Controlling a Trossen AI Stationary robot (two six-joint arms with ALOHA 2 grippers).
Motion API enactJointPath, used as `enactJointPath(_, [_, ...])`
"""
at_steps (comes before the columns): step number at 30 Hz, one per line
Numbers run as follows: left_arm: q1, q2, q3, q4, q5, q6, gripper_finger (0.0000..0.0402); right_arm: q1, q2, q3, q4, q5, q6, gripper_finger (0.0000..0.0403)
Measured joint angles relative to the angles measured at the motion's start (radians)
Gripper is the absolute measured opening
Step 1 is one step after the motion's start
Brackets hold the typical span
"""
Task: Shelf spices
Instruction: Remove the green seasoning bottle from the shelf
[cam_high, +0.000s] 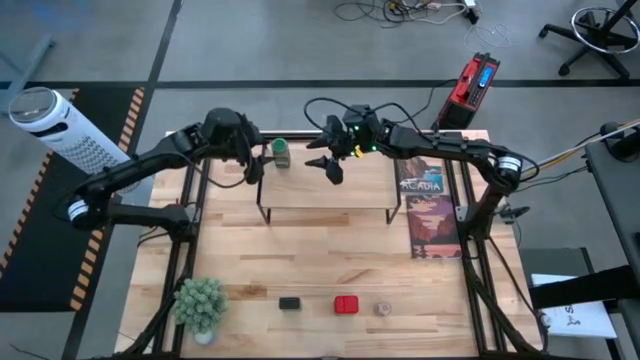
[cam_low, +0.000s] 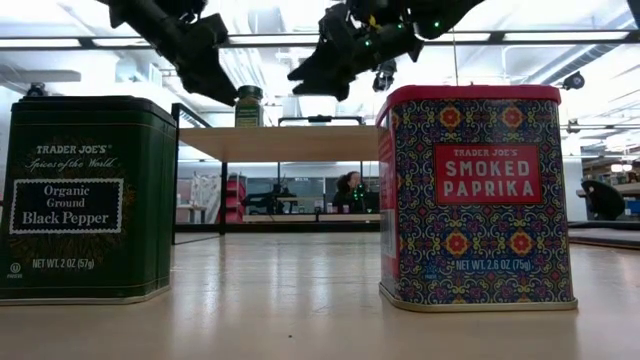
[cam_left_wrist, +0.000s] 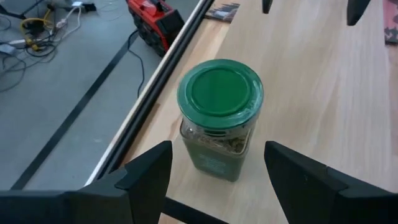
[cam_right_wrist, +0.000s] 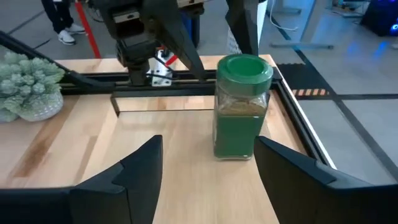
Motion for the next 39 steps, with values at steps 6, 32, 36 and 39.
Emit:
enactJointPath(6, [0.021,0.020,0.000,0.022,0.035,0.031,0.0245,-0.034,0.035,0.002,0.001,-0.046,0.019,0.0231])
enactJointPath(32, [0.019,0.090,0.005,0.072,0.243,0.111,0.0245,-0.049,0.054,0.002,0.049,-0.059,0.069,0.0213])
enactJointPath(36, [0.017,0.083,0.005,0.095,0.297,0.123,0.0245,-0.049,0.054,0.002,0.047,-0.085,0.091,0.0213])
enactJointPath(39, [0.013,0.083,0.005,0.109,0.323,0.123,0.0245,-0.049,0.054,0.002,0.048,-0.126,0.103,0.0213])
